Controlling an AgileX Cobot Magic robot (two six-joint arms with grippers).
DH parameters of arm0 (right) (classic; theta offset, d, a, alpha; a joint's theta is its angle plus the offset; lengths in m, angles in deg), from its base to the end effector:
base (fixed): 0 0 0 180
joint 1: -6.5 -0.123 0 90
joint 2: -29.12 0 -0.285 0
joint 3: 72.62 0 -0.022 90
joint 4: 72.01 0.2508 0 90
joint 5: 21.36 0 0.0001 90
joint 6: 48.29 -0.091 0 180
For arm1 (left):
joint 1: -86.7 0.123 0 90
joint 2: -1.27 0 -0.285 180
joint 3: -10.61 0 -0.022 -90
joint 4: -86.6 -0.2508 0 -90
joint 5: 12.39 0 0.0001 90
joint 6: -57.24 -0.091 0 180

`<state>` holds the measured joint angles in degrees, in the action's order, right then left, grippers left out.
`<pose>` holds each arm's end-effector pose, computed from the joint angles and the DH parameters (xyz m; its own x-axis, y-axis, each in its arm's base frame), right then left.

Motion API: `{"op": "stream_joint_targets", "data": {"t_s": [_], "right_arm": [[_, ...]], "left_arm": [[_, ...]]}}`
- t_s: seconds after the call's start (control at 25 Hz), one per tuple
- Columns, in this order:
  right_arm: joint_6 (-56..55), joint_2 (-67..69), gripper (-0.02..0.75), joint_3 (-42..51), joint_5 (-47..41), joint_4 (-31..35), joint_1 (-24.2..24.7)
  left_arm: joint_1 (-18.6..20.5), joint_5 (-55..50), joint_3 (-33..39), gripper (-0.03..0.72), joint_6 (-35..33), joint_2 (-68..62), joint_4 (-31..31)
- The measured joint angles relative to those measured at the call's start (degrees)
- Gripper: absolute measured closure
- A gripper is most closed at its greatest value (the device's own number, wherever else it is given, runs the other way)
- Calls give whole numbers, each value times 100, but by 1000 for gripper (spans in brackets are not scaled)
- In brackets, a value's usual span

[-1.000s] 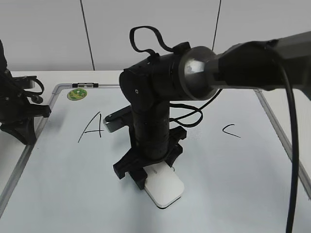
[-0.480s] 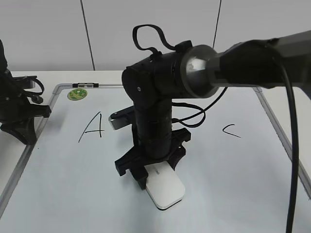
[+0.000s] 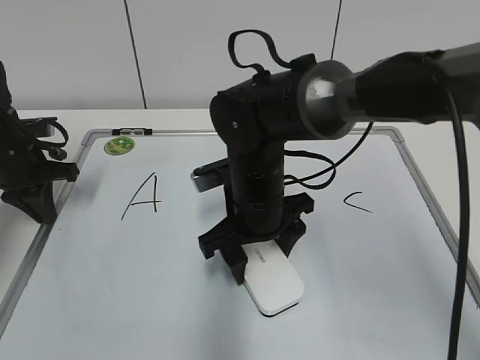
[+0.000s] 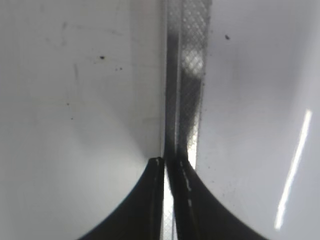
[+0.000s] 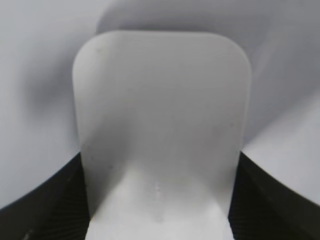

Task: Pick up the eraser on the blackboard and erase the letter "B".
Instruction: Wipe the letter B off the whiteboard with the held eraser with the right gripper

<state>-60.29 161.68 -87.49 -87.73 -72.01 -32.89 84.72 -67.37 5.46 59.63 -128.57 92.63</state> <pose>0.3235 0.2656 0.1451 -0.8860 -0.4585 0.0693 -0.4604 0.8876 -0.0147 0.4015 -0.0217 0.1265 -0.9977 -0.0673 0.0005 -0.0671 0.9940 -0.0864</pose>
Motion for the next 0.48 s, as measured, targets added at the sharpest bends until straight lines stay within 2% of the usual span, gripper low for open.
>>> {"op": "stream_joint_targets", "data": {"t_s": [0.48], "right_arm": [[-5,0,214,-9,-159,-436,839]], "left_arm": [[0,0,0,662,0,0,-4]]}}
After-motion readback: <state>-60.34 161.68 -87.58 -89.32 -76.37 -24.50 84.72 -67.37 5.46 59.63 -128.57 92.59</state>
